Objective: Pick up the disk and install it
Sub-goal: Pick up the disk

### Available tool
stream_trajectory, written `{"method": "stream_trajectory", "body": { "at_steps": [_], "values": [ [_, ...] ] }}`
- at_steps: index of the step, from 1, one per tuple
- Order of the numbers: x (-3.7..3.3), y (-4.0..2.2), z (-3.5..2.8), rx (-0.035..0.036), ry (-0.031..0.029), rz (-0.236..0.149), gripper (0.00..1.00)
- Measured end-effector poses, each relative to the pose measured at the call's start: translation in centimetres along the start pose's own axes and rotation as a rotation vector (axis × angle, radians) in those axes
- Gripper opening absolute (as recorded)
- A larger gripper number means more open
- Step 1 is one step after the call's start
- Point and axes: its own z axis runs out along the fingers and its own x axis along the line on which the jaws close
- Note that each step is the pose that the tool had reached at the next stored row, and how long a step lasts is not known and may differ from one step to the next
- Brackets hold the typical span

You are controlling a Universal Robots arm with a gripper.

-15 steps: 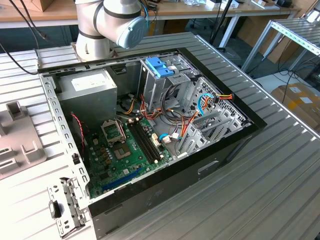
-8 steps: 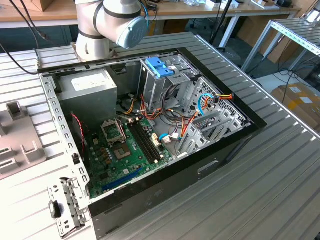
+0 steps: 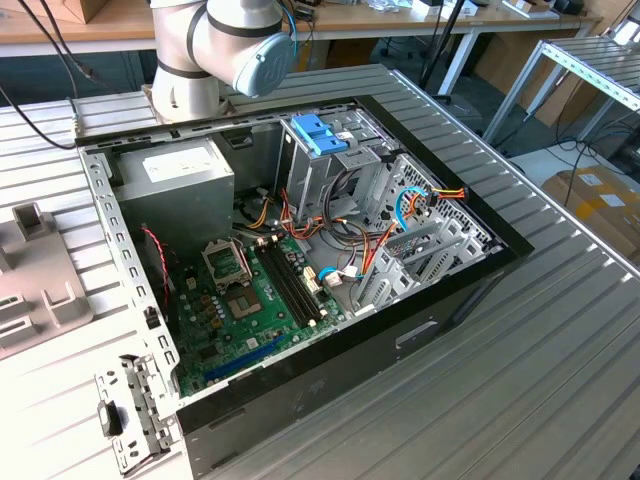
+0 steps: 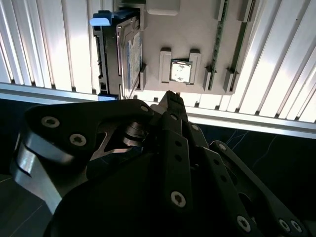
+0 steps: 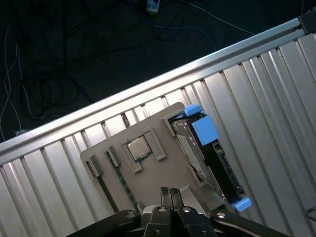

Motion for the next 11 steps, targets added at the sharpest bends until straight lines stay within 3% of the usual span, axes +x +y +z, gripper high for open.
{"method": "stream_trajectory", "body": {
  "at_steps": [11],
  "values": [
    [0.00, 0.00, 0.04, -0.0017, 0.0016, -0.070, 0.11]
  ]
}}
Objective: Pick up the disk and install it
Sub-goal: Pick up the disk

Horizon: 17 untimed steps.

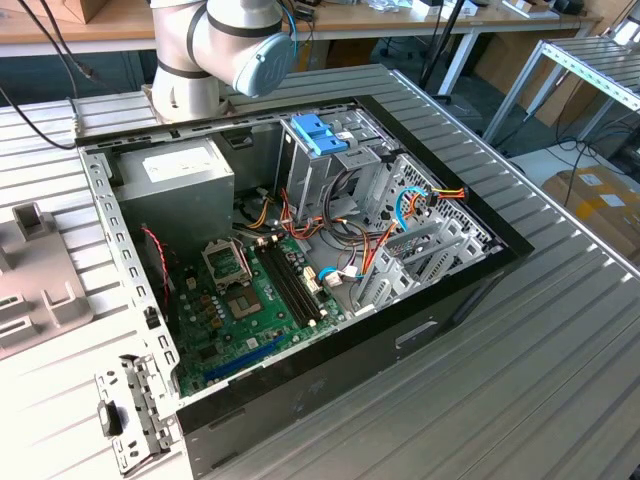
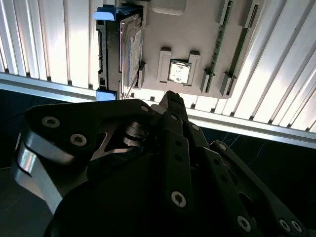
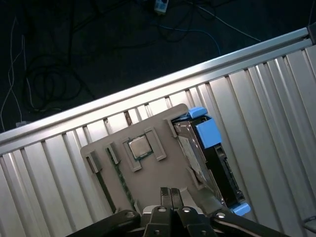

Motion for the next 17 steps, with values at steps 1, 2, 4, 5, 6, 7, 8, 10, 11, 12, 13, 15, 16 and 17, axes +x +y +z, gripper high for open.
{"method": "stream_trajectory", "body": {
  "at_steps": [1, 2, 4, 5, 6, 7, 8, 10, 11, 12, 13, 15, 16, 17],
  "values": [
    [-0.01, 0.00, 0.00, -0.0002, 0.0002, -0.006, 0.11],
    [-0.02, 0.01, 0.01, -0.0005, 0.0005, -0.017, 0.11],
    [-0.03, 0.01, 0.01, -0.0008, 0.0008, -0.030, 0.11],
    [-0.04, 0.02, 0.02, -0.0012, 0.0012, -0.046, 0.11],
    [-0.04, 0.02, 0.03, -0.0014, 0.0014, -0.056, 0.11],
    [-0.04, 0.02, 0.03, -0.0016, 0.0016, -0.064, 0.11],
    [-0.04, 0.02, 0.03, -0.0017, 0.0016, -0.070, 0.11],
    [-0.04, 0.02, 0.04, -0.0020, 0.0019, -0.082, 0.11],
    [-0.04, 0.02, 0.04, -0.0022, 0.0021, -0.089, 0.11],
    [-0.04, 0.02, 0.05, -0.0023, 0.0022, -0.095, 0.11],
    [-0.04, 0.02, 0.05, -0.0026, 0.0024, -0.102, 0.11],
    [-0.04, 0.02, 0.06, -0.0028, 0.0027, -0.114, 0.11],
    [-0.04, 0.02, 0.06, -0.0030, 0.0028, -0.119, 0.11],
    [-0.04, 0.02, 0.06, -0.0031, 0.0030, -0.126, 0.11]
  ]
}}
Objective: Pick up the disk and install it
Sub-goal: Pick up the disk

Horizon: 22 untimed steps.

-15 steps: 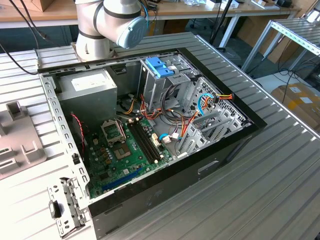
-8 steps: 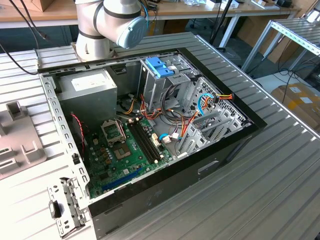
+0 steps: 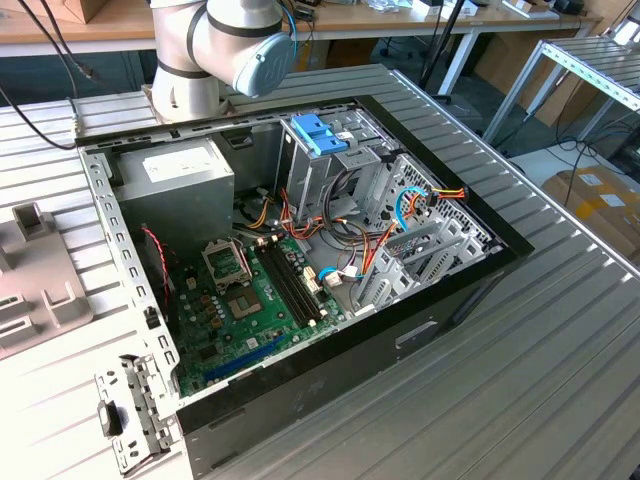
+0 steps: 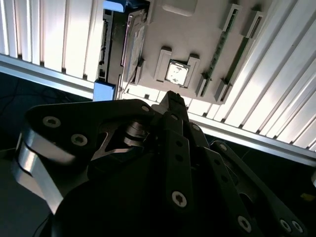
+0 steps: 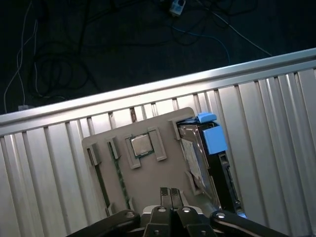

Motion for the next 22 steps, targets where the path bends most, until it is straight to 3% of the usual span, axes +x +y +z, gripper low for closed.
{"method": "stream_trajectory", "body": {
  "at_steps": [22],
  "values": [
    [0.00, 0.00, 0.06, -0.0034, 0.0032, -0.138, 0.11]
  ]
}}
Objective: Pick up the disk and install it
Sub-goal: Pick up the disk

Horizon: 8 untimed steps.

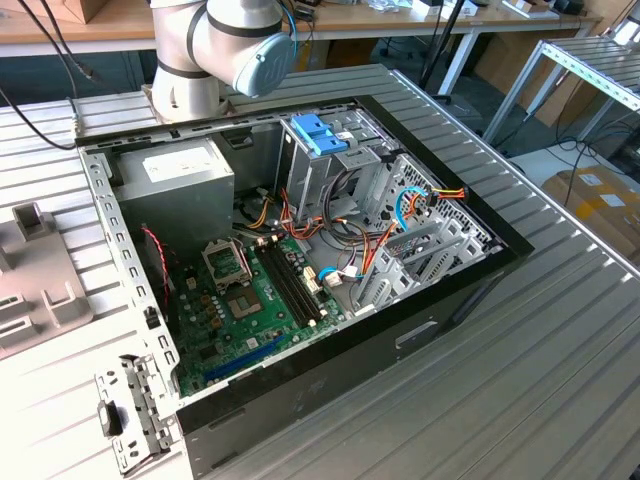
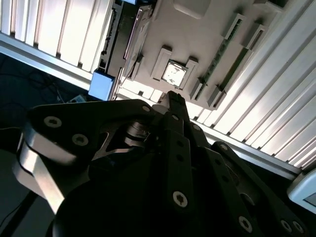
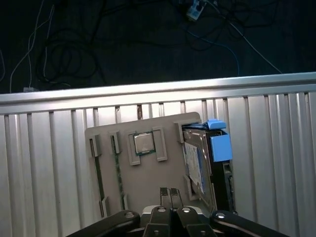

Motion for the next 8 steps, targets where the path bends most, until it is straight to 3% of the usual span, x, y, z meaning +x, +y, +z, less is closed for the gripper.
{"method": "stream_trajectory", "body": {
  "at_steps": [8],
  "values": [
    [0.00, 0.00, 0.01, -0.0011, 0.0010, -0.044, 0.11]
  ]
}}
